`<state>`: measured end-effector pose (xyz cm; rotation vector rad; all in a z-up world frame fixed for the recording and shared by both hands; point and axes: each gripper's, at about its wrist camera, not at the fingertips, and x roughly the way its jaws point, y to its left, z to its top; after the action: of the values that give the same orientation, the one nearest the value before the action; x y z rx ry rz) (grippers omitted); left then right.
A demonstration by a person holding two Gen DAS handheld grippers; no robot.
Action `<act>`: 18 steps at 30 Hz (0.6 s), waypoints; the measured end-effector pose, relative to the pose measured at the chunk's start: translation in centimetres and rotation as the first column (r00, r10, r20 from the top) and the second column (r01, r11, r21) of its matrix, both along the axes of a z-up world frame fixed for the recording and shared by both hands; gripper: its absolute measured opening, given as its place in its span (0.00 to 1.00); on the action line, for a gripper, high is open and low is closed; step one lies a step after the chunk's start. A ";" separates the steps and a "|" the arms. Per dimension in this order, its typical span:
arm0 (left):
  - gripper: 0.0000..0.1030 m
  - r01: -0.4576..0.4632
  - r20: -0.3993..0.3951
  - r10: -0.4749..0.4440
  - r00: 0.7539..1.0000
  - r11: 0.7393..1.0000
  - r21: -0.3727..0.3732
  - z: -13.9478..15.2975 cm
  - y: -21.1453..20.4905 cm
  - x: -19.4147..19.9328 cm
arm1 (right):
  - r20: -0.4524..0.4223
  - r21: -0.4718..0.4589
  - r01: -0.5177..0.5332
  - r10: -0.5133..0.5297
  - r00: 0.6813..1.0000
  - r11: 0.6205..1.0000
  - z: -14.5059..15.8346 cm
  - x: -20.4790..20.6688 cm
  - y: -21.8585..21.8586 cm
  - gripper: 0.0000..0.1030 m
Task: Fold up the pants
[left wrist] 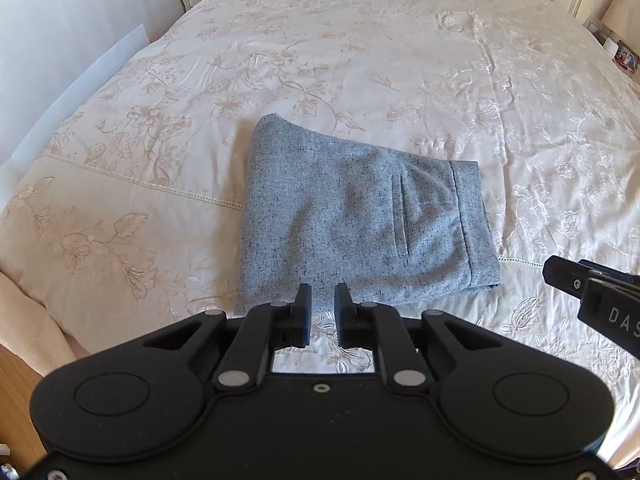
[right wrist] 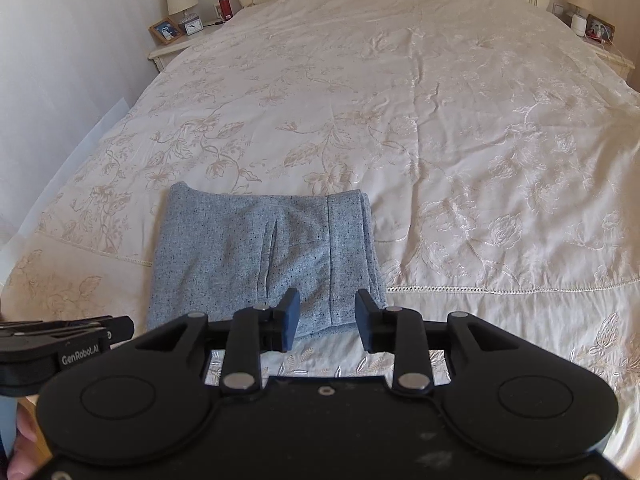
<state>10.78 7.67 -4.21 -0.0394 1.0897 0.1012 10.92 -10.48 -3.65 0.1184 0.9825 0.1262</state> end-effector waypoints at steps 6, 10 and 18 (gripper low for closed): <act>0.20 -0.022 0.007 0.022 1.000 1.000 0.008 0.3 -0.2 -0.6 | 0.021 0.002 -0.033 0.033 0.999 0.999 0.4 -1.1 -0.1 0.32; 0.20 -0.031 0.006 0.031 0.999 0.999 0.008 0.4 -0.3 -0.9 | 0.037 0.004 -0.039 0.039 0.999 0.999 0.8 -1.4 -0.1 0.32; 0.20 -0.034 0.011 0.034 0.999 0.999 0.004 0.6 -0.1 -1.2 | 0.045 -0.006 -0.057 0.057 0.997 0.998 1.3 -2.1 0.4 0.32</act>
<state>9.56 7.52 -3.65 -0.0548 1.0783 0.1339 8.84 -10.07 -2.33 0.0832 0.9411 0.1782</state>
